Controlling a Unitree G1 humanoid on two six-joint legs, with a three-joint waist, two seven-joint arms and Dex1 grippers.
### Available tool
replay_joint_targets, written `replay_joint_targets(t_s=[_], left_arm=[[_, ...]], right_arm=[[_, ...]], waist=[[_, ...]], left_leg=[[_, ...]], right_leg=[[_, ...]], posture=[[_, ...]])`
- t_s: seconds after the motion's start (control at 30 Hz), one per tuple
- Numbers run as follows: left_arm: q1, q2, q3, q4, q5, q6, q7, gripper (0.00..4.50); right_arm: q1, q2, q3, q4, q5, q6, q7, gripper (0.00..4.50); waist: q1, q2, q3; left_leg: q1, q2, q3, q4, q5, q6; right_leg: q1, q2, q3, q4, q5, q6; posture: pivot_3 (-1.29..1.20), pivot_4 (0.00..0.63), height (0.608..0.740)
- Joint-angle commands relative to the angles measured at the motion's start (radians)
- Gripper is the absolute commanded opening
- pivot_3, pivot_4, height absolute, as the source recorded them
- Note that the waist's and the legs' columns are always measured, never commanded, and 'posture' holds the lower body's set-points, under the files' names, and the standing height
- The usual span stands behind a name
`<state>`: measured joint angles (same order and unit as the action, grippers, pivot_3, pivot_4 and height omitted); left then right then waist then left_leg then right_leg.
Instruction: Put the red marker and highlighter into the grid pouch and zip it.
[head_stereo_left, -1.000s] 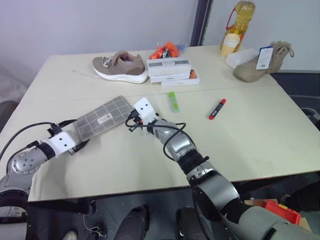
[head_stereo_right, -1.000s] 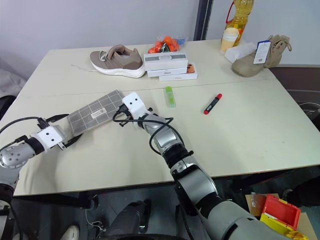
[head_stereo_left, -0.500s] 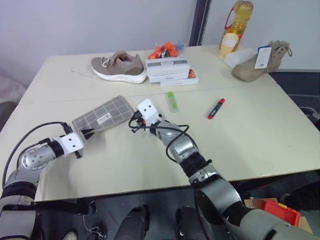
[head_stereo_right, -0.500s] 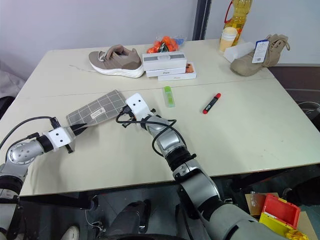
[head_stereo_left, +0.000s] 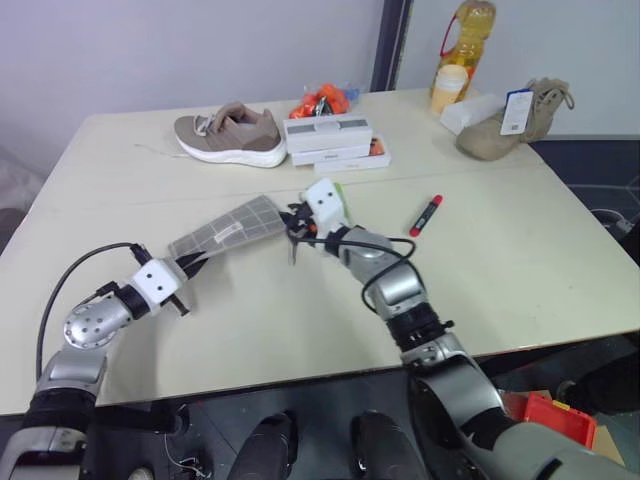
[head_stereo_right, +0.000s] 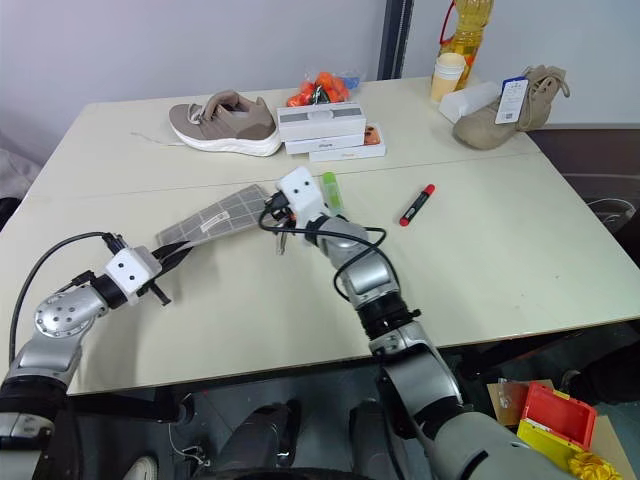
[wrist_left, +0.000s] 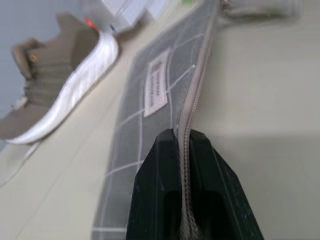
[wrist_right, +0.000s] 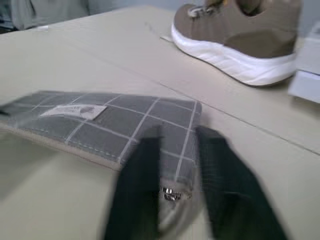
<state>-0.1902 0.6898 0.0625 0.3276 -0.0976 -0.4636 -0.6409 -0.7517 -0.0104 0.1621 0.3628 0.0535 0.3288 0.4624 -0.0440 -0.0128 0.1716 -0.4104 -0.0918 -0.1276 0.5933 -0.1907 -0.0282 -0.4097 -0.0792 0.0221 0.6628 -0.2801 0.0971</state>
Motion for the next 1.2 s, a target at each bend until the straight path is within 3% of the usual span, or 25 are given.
replay_joint_targets(t_s=[0.03, 0.13, 0.47, 0.57, 0.73, 0.77, 1.0, 1.2], left_arm=[[0.039, -0.046, 0.022, -0.177, -0.018, 0.138, 0.069, 0.0], [0.064, -0.1, 0.014, -0.268, -0.014, 0.219, 0.106, 0.0], [0.068, -0.163, -0.005, -0.329, 0.002, 0.273, 0.106, 0.0], [0.067, -0.169, -0.007, -0.327, 0.008, 0.269, 0.104, 0.0], [0.068, -0.174, -0.006, -0.323, 0.017, 0.268, 0.107, 0.0], [0.067, -0.176, -0.007, -0.321, 0.021, 0.269, 0.111, 0.0], [0.044, -0.228, -0.029, -0.365, 0.029, 0.342, 0.137, 0.0], [0.023, -0.281, -0.068, -0.43, 0.036, 0.435, 0.164, 0.0]], right_arm=[[0.026, -0.031, -0.035, -0.136, 0.05, 0.104, 0.019, 2.8], [0.059, -0.061, -0.046, -0.213, 0.077, 0.202, 0.03, 4.29], [0.05, -0.056, -0.056, -0.176, 0.06, 0.276, -0.041, 4.29], [0.037, -0.05, -0.063, -0.157, 0.061, 0.26, -0.051, 2.94], [0.037, -0.053, -0.042, -0.17, 0.057, 0.249, -0.039, 0.3], [0.04, -0.054, -0.033, -0.178, 0.053, 0.248, -0.034, 0.1], [0.072, -0.086, 0.162, -0.314, -0.007, 0.233, 0.063, 0.1], [0.063, -0.074, 0.257, -0.366, -0.038, 0.234, 0.099, 0.1]], waist=[[0.0, 0.0, 0.0], [-0.001, 0.0, 0.0], [0.002, 0.0, 0.0], [0.002, 0.0, 0.0], [0.002, 0.0, 0.0], [0.002, 0.0, 0.0], [0.002, 0.0, 0.0], [0.004, 0.0, 0.0]], left_leg=[[0.0, 0.0, 0.0, 0.0, 0.0, 0.0], [0.0, 0.0, 0.0, 0.0, 0.0, 0.0], [0.0, 0.0, 0.001, 0.0, 0.0, 0.0], [0.0, 0.0, 0.001, 0.0, 0.0, 0.0], [0.0, 0.0, 0.001, 0.0, 0.0, 0.0], [0.0, 0.0, 0.001, 0.0, 0.0, 0.0], [0.0, 0.0, 0.001, 0.0, 0.0, 0.0], [0.0, 0.0, 0.0, 0.002, 0.0, 0.0]], right_leg=[[0.0, 0.0, 0.0, 0.0, 0.0, 0.0], [0.0, 0.0, 0.0, 0.0, 0.0, 0.0], [0.0, 0.0, 0.0, 0.0, 0.0, 0.0], [0.0, 0.0, 0.0, 0.0, 0.0, 0.0], [0.0, 0.0, 0.0, 0.0, 0.0, 0.0], [0.0, 0.0, 0.0, 0.0, 0.0, 0.0], [0.0, 0.0, -0.001, 0.0, 0.0, 0.0], [0.001, 0.0, -0.001, 0.0, 0.0, 0.0]], posture=[[0.0, 0.15, 0.74], [0.0, 0.15, 0.74], [0.0, 0.15, 0.74], [0.0, 0.15, 0.74], [0.0, 0.15, 0.74], [0.0, 0.15, 0.74], [0.0, 0.15, 0.74], [0.0, 0.15, 0.74]])
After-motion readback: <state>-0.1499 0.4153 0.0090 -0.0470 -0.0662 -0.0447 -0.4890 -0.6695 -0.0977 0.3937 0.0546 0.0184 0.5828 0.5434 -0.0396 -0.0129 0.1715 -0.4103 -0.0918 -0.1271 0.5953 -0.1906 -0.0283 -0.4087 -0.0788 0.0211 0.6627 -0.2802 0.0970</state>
